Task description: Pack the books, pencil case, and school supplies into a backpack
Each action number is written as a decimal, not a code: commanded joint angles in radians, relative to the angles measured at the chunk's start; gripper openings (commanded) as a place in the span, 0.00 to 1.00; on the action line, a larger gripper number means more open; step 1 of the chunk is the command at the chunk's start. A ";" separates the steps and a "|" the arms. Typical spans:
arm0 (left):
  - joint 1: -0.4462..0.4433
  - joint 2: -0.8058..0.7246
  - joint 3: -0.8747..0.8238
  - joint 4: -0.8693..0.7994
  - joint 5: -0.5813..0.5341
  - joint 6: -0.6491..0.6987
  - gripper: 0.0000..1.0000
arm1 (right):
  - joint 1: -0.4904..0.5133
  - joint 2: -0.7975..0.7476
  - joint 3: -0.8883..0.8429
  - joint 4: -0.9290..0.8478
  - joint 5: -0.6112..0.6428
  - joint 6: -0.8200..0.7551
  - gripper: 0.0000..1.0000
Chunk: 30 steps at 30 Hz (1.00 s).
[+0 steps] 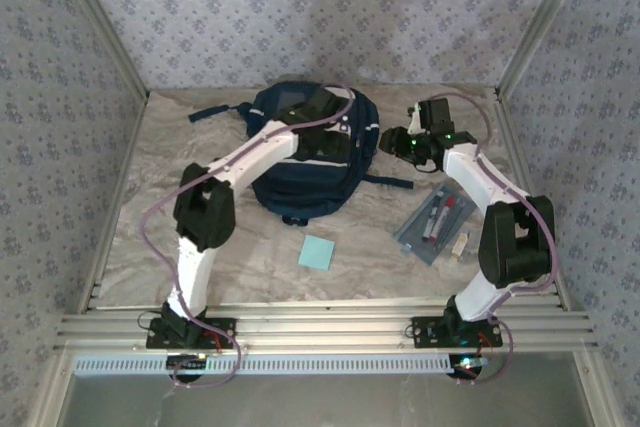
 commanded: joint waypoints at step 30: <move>-0.118 0.318 0.503 -0.470 -0.179 0.061 0.57 | -0.030 -0.047 -0.094 0.011 -0.016 -0.013 0.38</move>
